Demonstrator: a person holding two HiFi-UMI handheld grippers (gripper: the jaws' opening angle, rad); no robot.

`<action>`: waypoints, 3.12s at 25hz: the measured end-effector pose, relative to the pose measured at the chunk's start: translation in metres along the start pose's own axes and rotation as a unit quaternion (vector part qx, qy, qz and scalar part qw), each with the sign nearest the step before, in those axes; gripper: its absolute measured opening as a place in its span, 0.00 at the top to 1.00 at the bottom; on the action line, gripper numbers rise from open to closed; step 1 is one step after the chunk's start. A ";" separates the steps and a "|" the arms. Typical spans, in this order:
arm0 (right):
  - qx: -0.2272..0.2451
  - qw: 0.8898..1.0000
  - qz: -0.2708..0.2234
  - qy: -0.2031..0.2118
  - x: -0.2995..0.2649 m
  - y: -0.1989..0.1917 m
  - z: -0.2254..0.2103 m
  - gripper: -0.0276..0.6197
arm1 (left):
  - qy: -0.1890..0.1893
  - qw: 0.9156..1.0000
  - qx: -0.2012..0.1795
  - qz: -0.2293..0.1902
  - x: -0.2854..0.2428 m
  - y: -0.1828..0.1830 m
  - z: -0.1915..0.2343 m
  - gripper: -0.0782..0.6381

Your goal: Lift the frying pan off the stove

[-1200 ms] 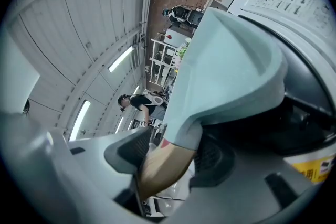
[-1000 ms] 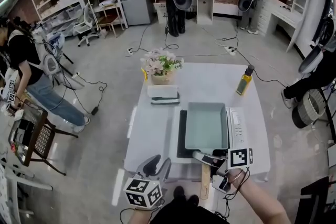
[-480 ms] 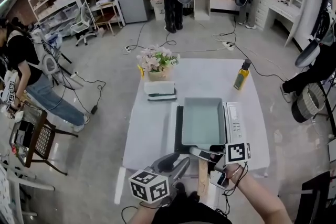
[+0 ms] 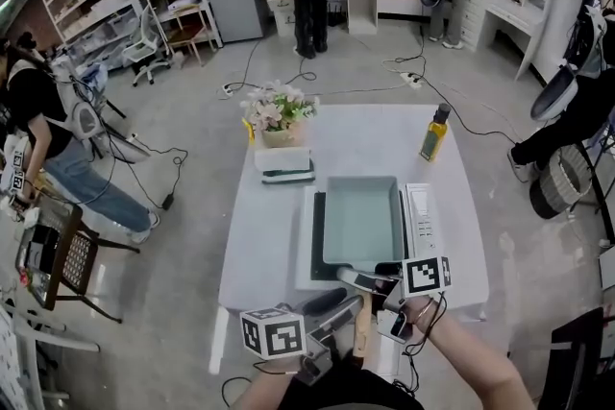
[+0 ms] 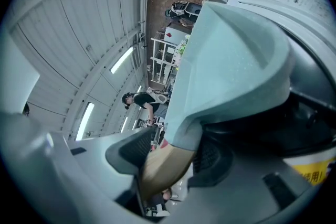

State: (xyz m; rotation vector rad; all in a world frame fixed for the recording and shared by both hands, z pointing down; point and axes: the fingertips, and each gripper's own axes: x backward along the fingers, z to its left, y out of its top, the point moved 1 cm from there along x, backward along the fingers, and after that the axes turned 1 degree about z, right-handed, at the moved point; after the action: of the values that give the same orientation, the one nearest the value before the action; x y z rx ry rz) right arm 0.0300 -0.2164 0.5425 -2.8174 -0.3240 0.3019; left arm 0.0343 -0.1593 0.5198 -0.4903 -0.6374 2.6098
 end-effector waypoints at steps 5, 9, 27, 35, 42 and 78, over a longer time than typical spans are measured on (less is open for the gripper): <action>0.003 1.000 0.004 0.000 -0.001 0.000 0.000 0.62 | -0.047 0.997 0.057 0.023 -0.010 -0.009 -0.009 0.60; 0.003 1.000 0.004 0.000 0.000 0.001 0.001 0.62 | -0.065 0.994 0.073 0.040 -0.017 -0.009 -0.013 0.60; 0.003 1.000 0.005 -0.001 0.000 -0.001 -0.002 0.62 | -0.120 0.977 0.147 0.101 -0.040 -0.019 -0.015 0.63; 0.012 1.000 0.009 -0.003 0.000 -0.001 -0.003 0.63 | -0.124 0.975 0.138 0.120 -0.041 -0.020 -0.016 0.67; 0.012 1.000 0.001 0.005 -0.003 -0.001 -0.003 0.64 | -0.112 0.978 0.120 0.128 -0.039 -0.021 -0.013 0.67; 0.164 0.985 -0.054 0.023 0.024 0.029 0.076 0.65 | -0.144 0.979 -0.085 0.113 -0.030 0.006 -0.072 0.67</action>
State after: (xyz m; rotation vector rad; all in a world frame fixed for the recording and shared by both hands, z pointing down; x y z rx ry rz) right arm 0.0399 -0.2178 0.4582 -2.4692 -0.3785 0.2412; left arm 0.0890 -0.1525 0.4636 -0.2457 -0.9550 2.8853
